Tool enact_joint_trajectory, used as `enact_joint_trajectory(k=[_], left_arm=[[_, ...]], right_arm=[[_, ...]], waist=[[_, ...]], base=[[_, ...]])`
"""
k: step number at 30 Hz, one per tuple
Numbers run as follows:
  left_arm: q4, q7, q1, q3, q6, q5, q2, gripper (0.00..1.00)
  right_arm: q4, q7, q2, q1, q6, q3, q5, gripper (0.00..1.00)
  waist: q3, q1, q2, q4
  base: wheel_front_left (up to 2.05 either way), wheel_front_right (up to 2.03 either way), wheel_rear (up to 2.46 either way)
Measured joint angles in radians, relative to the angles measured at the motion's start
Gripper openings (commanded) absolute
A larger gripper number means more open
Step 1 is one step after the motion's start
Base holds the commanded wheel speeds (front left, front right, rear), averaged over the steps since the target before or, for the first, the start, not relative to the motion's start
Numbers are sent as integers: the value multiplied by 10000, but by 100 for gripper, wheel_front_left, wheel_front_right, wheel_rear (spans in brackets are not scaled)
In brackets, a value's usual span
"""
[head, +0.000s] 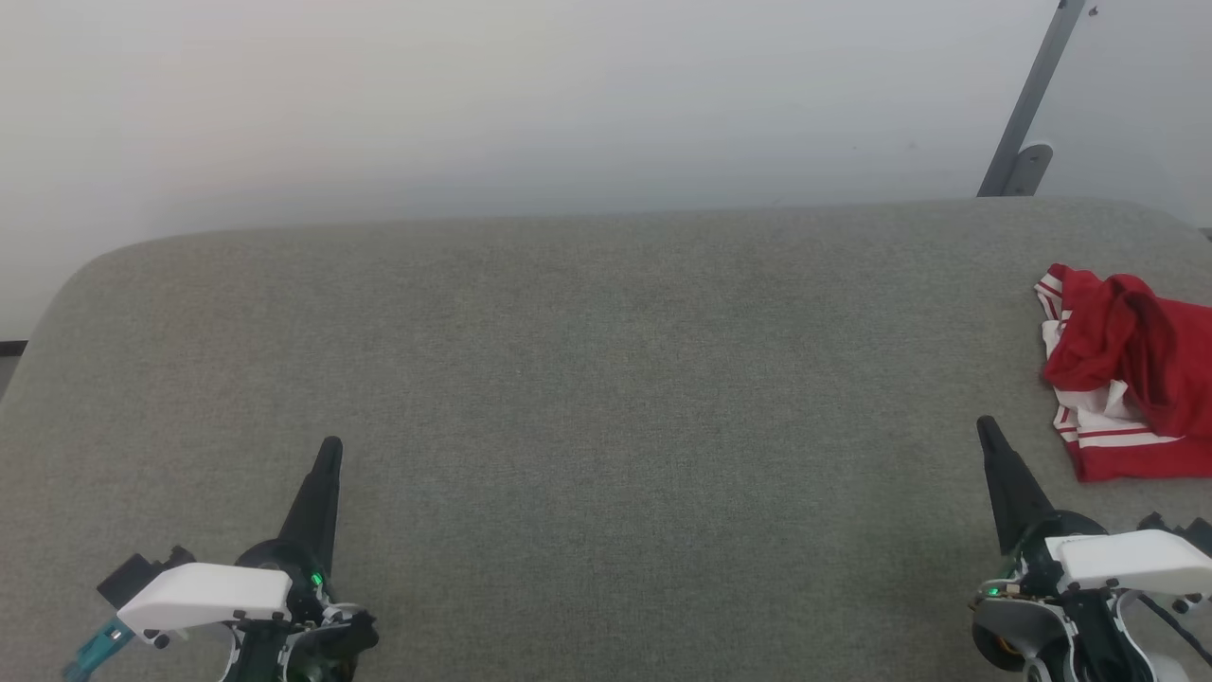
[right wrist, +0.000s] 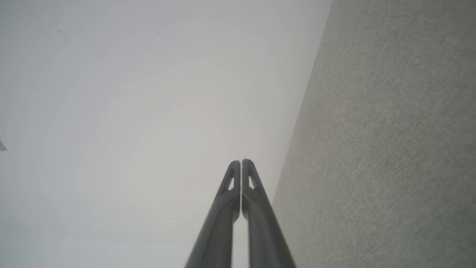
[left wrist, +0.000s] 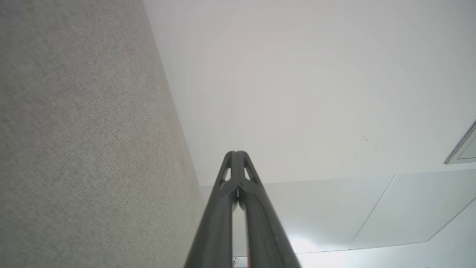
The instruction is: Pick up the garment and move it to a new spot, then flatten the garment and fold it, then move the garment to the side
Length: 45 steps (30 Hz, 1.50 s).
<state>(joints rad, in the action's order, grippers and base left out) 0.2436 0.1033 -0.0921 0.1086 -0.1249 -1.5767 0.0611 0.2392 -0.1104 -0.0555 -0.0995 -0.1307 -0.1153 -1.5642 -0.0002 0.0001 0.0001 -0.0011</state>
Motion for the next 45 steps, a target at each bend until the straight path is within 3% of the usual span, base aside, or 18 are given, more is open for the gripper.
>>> enact_joint_trajectory(k=[8,45], left_arm=[[29,111,-121,50,-33,-341,-127,0],[29,111,-121,54,-36,-341,-127,0]], right_arm=[[56,-21,36,-58,0,6,-464,0],[59,-29,38,-68,0,12,-464,0]], waist=[[34,0,0,11],[33,0,0,11]], base=[[0,0,0],[0,0,0]])
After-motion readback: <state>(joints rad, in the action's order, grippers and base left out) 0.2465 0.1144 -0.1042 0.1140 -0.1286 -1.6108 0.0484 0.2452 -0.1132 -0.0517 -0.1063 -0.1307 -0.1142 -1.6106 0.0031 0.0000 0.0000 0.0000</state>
